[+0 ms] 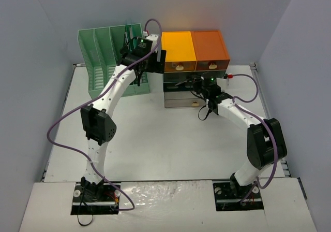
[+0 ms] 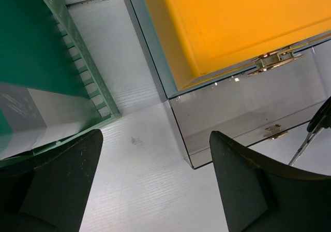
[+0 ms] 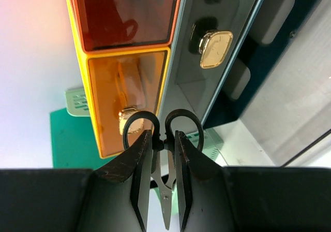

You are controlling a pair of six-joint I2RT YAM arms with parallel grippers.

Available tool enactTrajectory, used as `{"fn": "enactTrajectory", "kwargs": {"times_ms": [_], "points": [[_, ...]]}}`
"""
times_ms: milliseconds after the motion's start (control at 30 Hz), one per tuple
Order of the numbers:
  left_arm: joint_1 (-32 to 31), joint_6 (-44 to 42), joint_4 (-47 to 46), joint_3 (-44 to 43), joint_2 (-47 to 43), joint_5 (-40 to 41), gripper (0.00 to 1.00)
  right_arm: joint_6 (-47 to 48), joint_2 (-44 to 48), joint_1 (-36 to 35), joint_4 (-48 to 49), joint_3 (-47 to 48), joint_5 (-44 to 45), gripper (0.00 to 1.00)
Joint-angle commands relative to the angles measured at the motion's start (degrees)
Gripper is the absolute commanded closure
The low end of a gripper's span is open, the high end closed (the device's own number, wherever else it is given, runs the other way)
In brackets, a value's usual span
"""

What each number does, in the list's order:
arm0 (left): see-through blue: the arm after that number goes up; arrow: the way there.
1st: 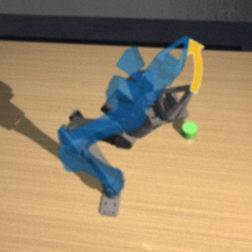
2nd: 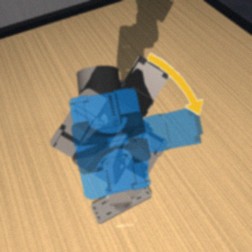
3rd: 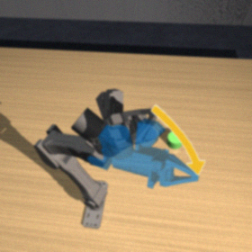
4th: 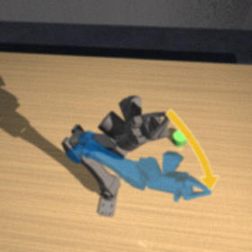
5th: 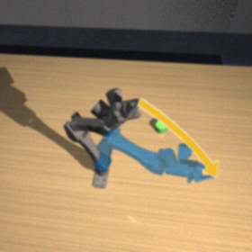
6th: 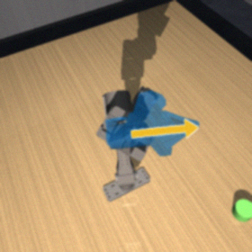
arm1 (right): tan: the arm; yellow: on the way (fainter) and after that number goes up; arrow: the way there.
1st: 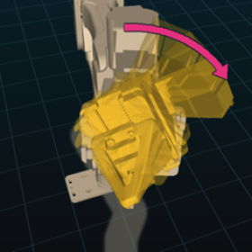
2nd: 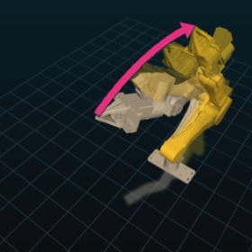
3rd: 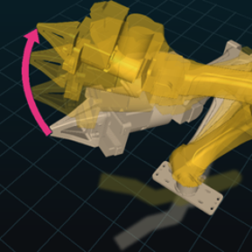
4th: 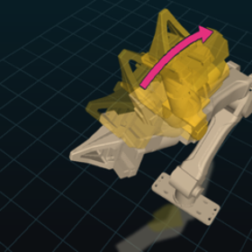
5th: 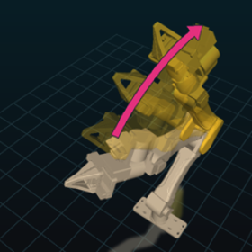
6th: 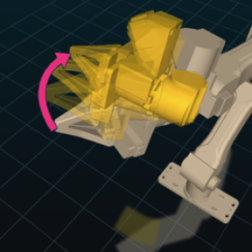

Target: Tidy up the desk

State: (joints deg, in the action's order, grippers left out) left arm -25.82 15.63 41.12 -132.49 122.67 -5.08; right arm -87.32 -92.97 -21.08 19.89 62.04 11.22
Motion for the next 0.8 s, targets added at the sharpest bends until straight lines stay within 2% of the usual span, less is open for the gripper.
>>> {"fn": "enactTrajectory", "kwargs": {"times_ms": [0, 400, 533, 767], "points": [[-0.3, -0.9, -1.3, -0.8, -5.6, 0.9, 0.18, -4.8, 2.5, 0.2, 3.0, -0.1, 3.6, 1.0], [-0.2, -1.2, -1.1, -0.7, -5.9, 1.5, 0.18, -4.9, 4.4, 1.1, -8.3, -4.4, 6.9, 1.0], [-0.2, -1.1, -1.1, -0.6, -5.8, 1.3, 0.18, -4.9, 3.1, 1.3, -13.1, -3.1, 8.5, 1.0], [-0.2, -1.3, -1.1, -0.2, -6.3, 1.3, 0.18, -5.9, -0.1, 1.7, -13.9, -2.5, 10.5, 1.0]]}}
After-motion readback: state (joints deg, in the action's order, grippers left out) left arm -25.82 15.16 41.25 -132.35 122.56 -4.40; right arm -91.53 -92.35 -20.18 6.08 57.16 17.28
